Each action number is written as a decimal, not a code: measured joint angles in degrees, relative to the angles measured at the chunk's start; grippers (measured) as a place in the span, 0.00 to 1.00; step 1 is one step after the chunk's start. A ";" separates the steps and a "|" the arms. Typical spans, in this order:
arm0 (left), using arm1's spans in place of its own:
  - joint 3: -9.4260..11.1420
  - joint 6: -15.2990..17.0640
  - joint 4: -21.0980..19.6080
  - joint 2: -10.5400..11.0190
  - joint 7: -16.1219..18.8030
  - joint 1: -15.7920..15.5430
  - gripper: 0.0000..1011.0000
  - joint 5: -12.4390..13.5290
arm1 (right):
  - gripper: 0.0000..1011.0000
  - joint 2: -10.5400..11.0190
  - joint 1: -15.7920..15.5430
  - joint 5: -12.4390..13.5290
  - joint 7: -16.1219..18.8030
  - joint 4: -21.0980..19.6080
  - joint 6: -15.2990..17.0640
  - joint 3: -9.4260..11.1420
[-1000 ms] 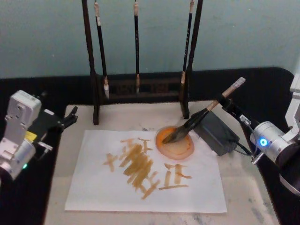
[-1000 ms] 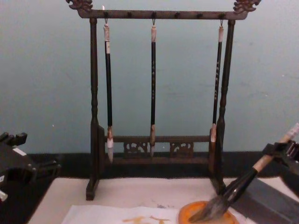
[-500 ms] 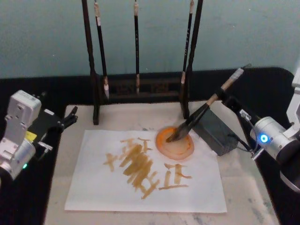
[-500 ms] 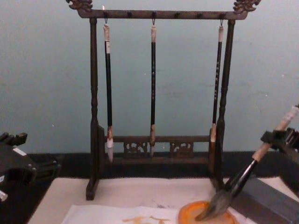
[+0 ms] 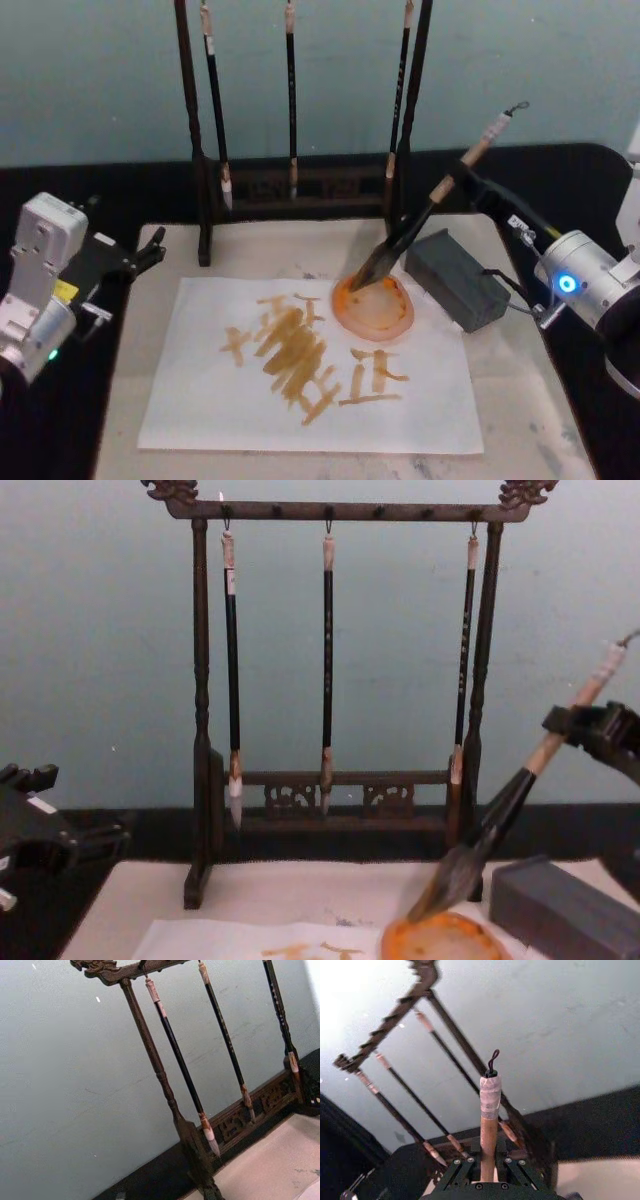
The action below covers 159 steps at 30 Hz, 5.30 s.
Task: Pick up the brush from the inkstone, write on the paper, then place the brush back to its original position.
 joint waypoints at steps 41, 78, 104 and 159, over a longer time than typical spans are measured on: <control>0.00 0.00 0.00 0.00 0.00 0.00 1.00 0.00 | 0.17 0.09 5.22 -34.16 12.90 -1.05 -19.36 -14.35; 0.00 0.00 0.00 0.00 0.00 0.00 1.00 0.00 | 0.17 -3.21 3.58 -40.61 17.51 0.24 -20.39 -13.71; 0.00 0.00 0.00 0.00 0.00 0.00 1.00 0.00 | 0.17 -3.17 2.11 -42.66 18.28 -0.93 -19.27 -12.40; 0.00 0.00 0.00 0.00 0.00 0.00 1.00 0.00 | 0.17 -0.78 -0.84 -45.98 16.01 -4.38 -18.90 -9.46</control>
